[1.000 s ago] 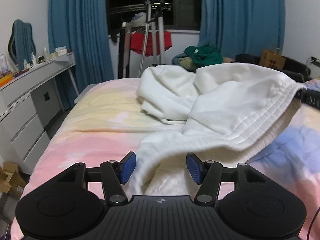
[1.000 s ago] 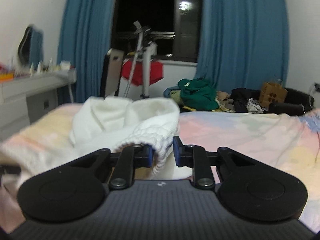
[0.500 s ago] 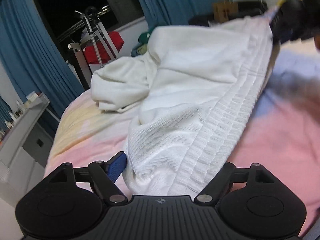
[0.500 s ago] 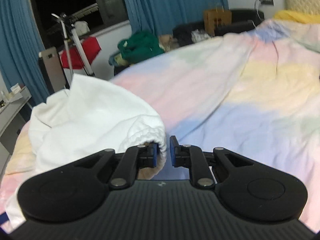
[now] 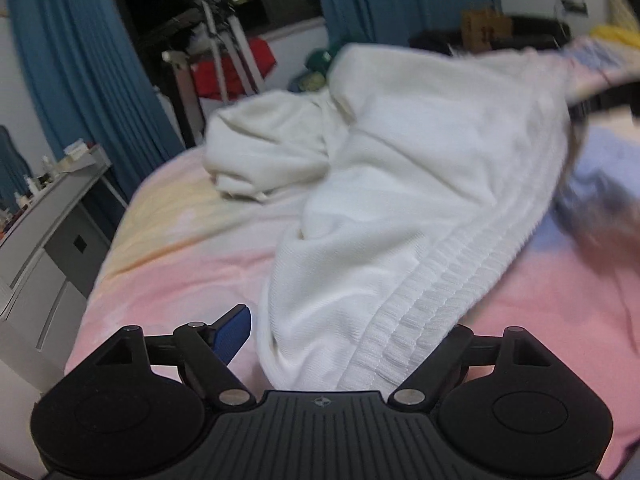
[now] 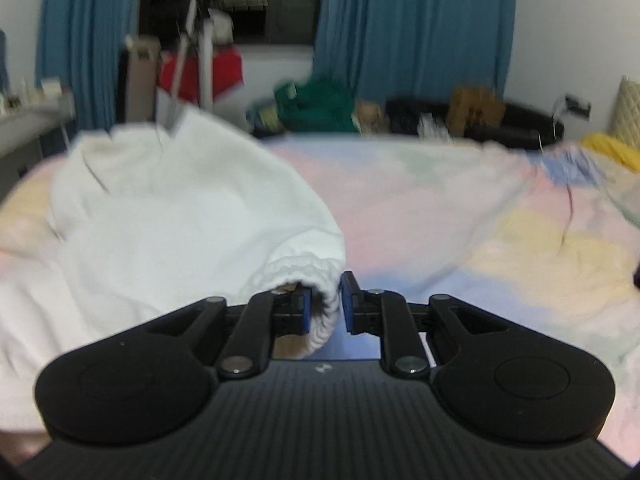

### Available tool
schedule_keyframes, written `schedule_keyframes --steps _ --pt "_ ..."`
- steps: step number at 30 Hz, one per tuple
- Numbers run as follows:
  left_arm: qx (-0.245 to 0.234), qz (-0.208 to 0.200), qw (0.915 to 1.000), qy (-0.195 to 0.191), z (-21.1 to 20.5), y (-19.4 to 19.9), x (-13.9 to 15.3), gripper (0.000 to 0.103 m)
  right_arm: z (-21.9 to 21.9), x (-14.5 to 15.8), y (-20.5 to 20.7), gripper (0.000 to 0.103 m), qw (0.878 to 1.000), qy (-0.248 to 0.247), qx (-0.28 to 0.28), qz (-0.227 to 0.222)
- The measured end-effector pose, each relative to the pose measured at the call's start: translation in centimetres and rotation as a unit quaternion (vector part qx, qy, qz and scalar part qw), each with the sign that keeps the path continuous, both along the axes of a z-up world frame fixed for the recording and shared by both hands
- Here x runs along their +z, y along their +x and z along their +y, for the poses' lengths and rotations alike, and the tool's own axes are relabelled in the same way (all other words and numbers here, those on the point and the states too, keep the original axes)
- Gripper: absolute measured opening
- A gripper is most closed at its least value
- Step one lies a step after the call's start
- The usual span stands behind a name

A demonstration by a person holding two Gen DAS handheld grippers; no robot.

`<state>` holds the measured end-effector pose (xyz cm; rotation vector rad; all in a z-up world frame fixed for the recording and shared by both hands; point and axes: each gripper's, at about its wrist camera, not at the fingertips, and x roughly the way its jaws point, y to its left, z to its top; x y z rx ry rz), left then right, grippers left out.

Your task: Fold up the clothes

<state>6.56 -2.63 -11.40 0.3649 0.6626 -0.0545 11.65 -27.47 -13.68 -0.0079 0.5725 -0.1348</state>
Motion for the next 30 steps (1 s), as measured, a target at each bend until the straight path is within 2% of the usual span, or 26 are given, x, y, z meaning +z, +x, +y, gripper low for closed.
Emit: schedule_keyframes --steps 4,5,6,10,13,16,18,19,20,23,24,28,29,30 --pt "0.016 -0.018 0.9997 -0.008 0.3 -0.2 0.6 0.084 -1.5 -1.5 0.6 0.019 0.997 0.06 -0.017 0.038" --pt "0.019 -0.019 0.9996 -0.008 0.3 -0.3 0.7 0.084 -1.9 -1.7 0.5 0.022 0.996 0.079 -0.022 0.04" --pt "0.016 -0.013 0.9998 -0.007 0.2 -0.1 0.5 0.084 -2.4 -1.8 0.4 0.026 0.994 0.099 -0.028 0.039" --pt "-0.019 0.017 0.9996 0.009 -1.1 0.1 -0.7 0.079 -3.7 -0.9 -0.1 0.028 0.985 0.166 -0.035 0.018" --pt "-0.029 0.023 0.999 0.024 -1.5 0.0 -1.2 0.08 -2.3 0.7 -0.8 0.029 0.992 0.12 -0.005 -0.025" --pt "-0.012 0.039 0.9992 0.007 -0.6 0.5 -1.4 0.08 -0.7 2.3 -1.5 0.028 0.995 0.064 0.028 -0.069" --pt "-0.002 0.044 0.9989 -0.011 0.1 0.7 -1.3 0.08 -0.1 2.0 -1.1 0.028 0.997 0.036 0.032 -0.063" --pt "0.004 0.045 0.9988 -0.019 0.4 0.8 -1.3 0.078 -0.1 1.7 -0.8 0.028 0.998 0.026 0.027 -0.054" --pt "0.011 0.042 0.9988 -0.022 0.6 0.8 -1.1 0.071 -0.4 1.3 -0.4 0.028 0.999 0.024 0.019 -0.043" --pt "0.03 0.033 0.9983 -0.038 1.3 1.0 -0.5 0.065 -1.5 0.0 0.3 0.027 0.998 0.06 0.006 -0.015" --pt "0.032 0.032 0.9979 -0.047 1.5 1.0 -0.4 0.063 -1.6 -0.1 0.3 0.022 0.998 0.067 0.007 -0.012" --pt "0.052 0.019 0.9956 -0.075 2.2 0.7 0.6 0.04 -1.6 -0.3 -0.2 0.018 0.996 0.087 0.015 -0.006" --pt "0.06 0.014 0.9939 -0.091 2.7 0.8 1.0 0.032 -1.4 0.0 -0.6 0.018 0.996 0.083 0.019 -0.012" --pt "0.069 0.007 0.9916 -0.109 3.4 0.9 1.6 0.028 -1.2 0.3 -0.9 0.017 0.996 0.086 0.024 -0.015"
